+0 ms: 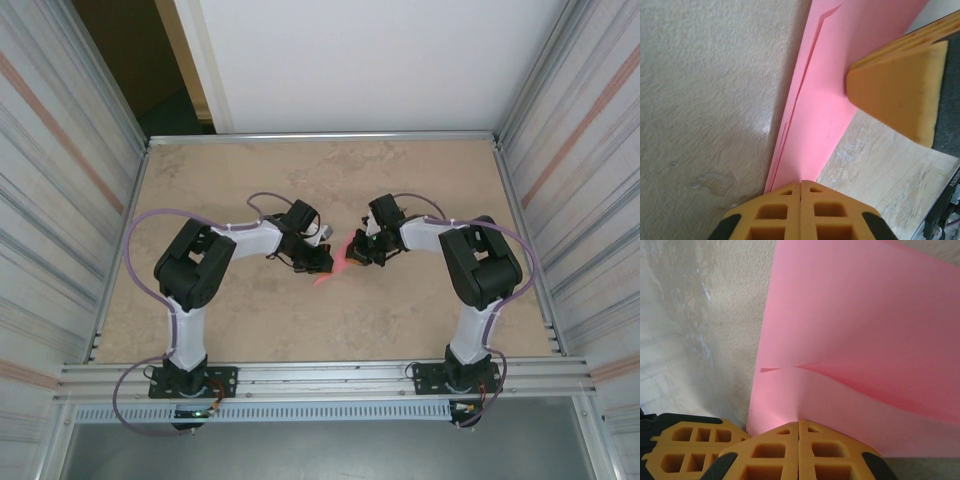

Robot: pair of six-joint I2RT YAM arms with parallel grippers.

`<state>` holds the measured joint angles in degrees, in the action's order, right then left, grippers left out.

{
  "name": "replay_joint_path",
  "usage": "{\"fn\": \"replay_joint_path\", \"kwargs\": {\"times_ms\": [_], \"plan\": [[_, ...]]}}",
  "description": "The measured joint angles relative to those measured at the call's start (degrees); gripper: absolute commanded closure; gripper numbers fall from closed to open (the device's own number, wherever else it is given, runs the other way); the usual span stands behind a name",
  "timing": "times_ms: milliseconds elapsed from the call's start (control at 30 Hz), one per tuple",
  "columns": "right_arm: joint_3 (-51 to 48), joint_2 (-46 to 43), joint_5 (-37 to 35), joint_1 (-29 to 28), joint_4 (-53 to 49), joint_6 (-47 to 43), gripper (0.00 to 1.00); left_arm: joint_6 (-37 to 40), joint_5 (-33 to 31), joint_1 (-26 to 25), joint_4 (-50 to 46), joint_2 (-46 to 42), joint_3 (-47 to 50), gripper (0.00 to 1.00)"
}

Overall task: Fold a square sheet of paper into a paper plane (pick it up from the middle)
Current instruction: Fold the wing for the fifth time at the center of the table.

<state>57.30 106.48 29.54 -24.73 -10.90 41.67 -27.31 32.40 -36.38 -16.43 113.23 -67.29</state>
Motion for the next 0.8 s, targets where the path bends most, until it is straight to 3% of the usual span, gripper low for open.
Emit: {"fn": "replay_joint_path", "kwargs": {"times_ms": [800], "plan": [[4.4,-0.4,-7.6,0.8,-6.5,-3.8,0.94,-1.3,-0.5,-0.1,-0.1,0.0,0.0,0.98]]}}
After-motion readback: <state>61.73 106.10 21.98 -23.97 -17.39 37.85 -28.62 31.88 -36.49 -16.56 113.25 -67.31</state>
